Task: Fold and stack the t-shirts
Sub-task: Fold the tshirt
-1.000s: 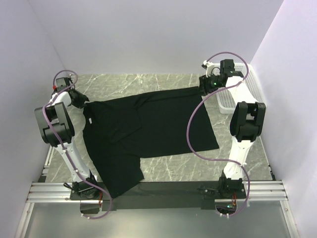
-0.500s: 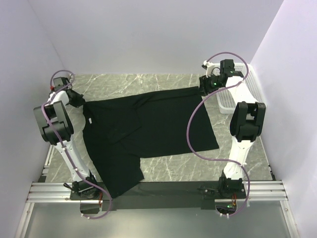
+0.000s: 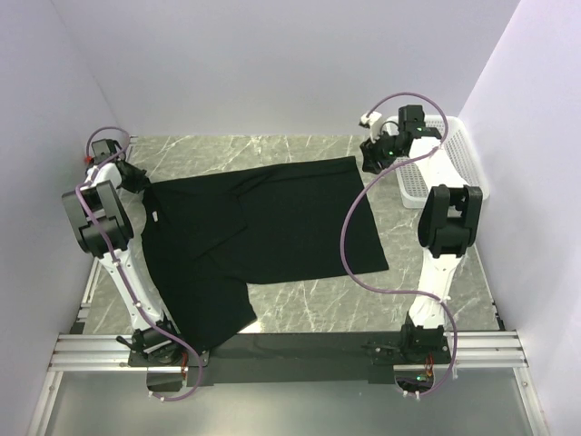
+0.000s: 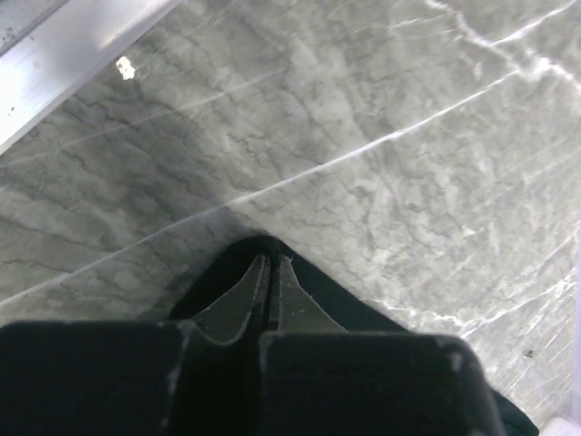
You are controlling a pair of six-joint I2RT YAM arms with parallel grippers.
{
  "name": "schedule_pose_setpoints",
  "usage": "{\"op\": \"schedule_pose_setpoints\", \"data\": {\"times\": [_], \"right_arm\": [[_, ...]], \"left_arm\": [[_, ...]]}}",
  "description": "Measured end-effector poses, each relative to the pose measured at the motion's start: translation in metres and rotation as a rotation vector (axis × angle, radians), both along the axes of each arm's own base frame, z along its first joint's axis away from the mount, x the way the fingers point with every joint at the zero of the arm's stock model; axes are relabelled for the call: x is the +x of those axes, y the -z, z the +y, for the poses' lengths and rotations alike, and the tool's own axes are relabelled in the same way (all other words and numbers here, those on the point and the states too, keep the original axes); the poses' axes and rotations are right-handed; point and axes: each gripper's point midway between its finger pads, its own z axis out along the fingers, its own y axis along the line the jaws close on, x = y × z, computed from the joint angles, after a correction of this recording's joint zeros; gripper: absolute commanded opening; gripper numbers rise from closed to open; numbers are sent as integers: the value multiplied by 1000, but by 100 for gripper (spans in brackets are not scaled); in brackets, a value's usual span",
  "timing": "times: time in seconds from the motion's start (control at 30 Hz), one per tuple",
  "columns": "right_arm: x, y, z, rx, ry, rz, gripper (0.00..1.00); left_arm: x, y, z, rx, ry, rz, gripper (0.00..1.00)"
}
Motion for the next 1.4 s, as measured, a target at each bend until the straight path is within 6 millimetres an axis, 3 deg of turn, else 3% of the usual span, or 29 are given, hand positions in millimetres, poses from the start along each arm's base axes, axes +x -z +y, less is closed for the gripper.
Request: {"op": "schedule_pose_setpoints", "data": {"times": [0.13, 0.4, 0.67, 1.03, 1.27, 1.4], "right_arm": [[12, 9, 10, -84, -117, -81, 57], [75, 36, 27, -238, -251, -221, 56], [103, 63, 29, -361, -297, -267, 56], [97, 71, 32, -398, -367, -261, 44], [83, 81, 35, -391, -427, -221, 43], [79, 83, 35, -390, -437, -204, 35]], "left_arm": [[-1, 6, -1, -8, 2, 9, 1], [-1, 5, -1, -13, 5, 6, 1], [0, 4, -3, -23, 13, -1, 1], [1, 4, -3, -27, 16, -6, 1], [1, 4, -3, -26, 16, -6, 1], [1, 4, -3, -26, 16, -5, 1]]}}
